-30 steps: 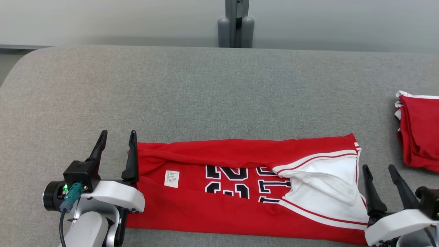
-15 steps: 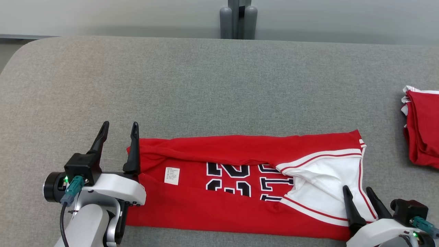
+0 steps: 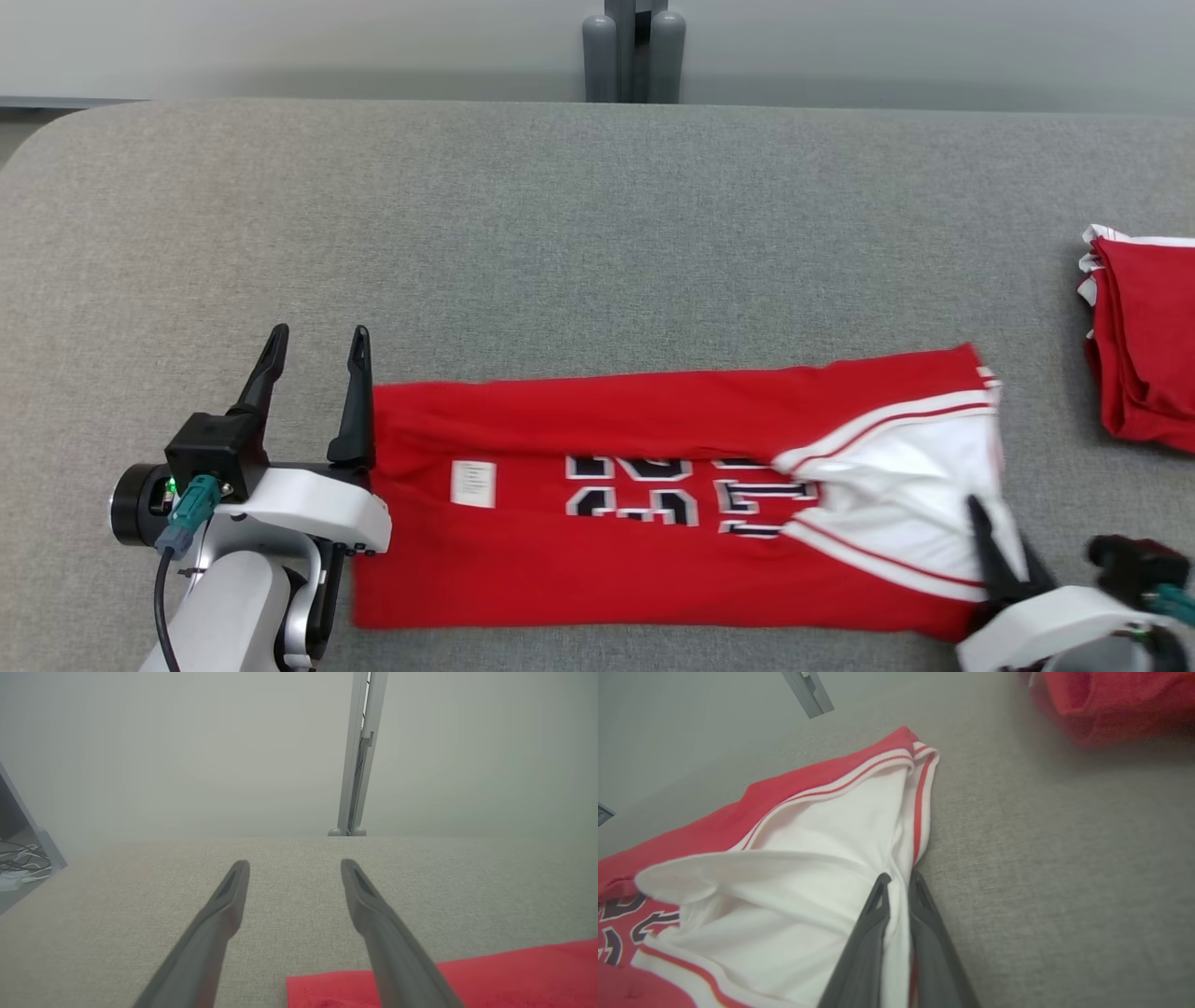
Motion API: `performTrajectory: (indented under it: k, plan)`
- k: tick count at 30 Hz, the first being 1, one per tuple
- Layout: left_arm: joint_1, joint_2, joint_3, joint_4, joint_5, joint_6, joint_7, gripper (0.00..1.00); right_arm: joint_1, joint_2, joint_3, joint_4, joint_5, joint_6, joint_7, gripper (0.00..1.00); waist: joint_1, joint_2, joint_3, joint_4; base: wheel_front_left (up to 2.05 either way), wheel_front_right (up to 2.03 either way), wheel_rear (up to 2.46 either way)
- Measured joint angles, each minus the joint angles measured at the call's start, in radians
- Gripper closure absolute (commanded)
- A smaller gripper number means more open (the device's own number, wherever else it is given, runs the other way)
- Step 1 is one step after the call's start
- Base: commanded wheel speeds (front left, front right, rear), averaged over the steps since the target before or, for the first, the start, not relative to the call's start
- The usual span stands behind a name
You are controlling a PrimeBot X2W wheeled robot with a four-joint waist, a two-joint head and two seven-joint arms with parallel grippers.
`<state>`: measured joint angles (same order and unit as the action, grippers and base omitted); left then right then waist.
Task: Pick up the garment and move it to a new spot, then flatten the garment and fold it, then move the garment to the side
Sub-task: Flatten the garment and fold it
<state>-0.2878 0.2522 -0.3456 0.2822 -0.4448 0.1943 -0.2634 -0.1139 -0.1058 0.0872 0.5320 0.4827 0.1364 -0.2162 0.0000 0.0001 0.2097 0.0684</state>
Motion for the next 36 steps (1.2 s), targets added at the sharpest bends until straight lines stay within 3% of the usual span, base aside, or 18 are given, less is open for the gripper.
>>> performTrajectory:
  k: [7,11,13,14,19,25,30,36]
  plan:
    - [-0.003,0.004,0.008,-0.004,0.005,0.0,0.0,0.0,0.0,-0.09,-0.107,-0.03,0.01,-0.003,-0.023,1.0,0.0,0.0,0.007,-0.013,0.0,0.0,0.0]
    - [-0.003,0.003,0.009,-0.007,0.007,0.0,0.0,0.0,-0.001,-0.1,-0.089,-0.132,-0.01,-0.006,-0.03,1.0,0.0,0.0,0.007,-0.02,0.0,0.0,0.0]
    - [-0.003,0.003,0.011,-0.009,0.008,0.0,0.0,0.0,-0.005,-0.096,-0.056,-0.221,-0.031,-0.006,-0.03,1.0,0.0,0.0,0.005,-0.022,0.0,0.0,0.0]
    - [-0.003,0.003,0.011,-0.012,0.01,0.0,0.0,0.0,-0.005,-0.079,-0.012,-0.321,-0.05,-0.006,-0.015,1.0,0.0,0.0,0.004,-0.023,0.0,0.0,0.0]
    - [-0.004,-0.002,0.007,-0.014,0.012,-0.001,0.0,0.0,-0.004,-0.053,0.116,-0.493,-0.074,-0.006,0.045,1.0,0.0,0.0,0.001,-0.018,0.0,0.0,0.0]
    - [-0.008,-0.012,-0.001,-0.013,0.013,-0.009,0.0,0.0,-0.023,-0.029,0.321,-0.612,-0.069,-0.006,0.125,1.0,0.0,0.0,-0.007,0.01,0.0,0.0,0.0]
    - [-0.008,-0.017,-0.003,-0.01,0.013,-0.01,0.0,0.0,-0.068,-0.002,0.467,-0.576,-0.027,-0.006,0.143,1.0,0.0,0.0,-0.009,0.04,0.0,0.0,0.0]
    - [-0.008,-0.033,-0.016,0.001,0.014,-0.021,0.0,0.0,-0.158,0.025,0.583,-0.4,0.017,-0.006,0.113,1.0,0.0,0.0,-0.001,0.079,0.0,0.0,0.0]
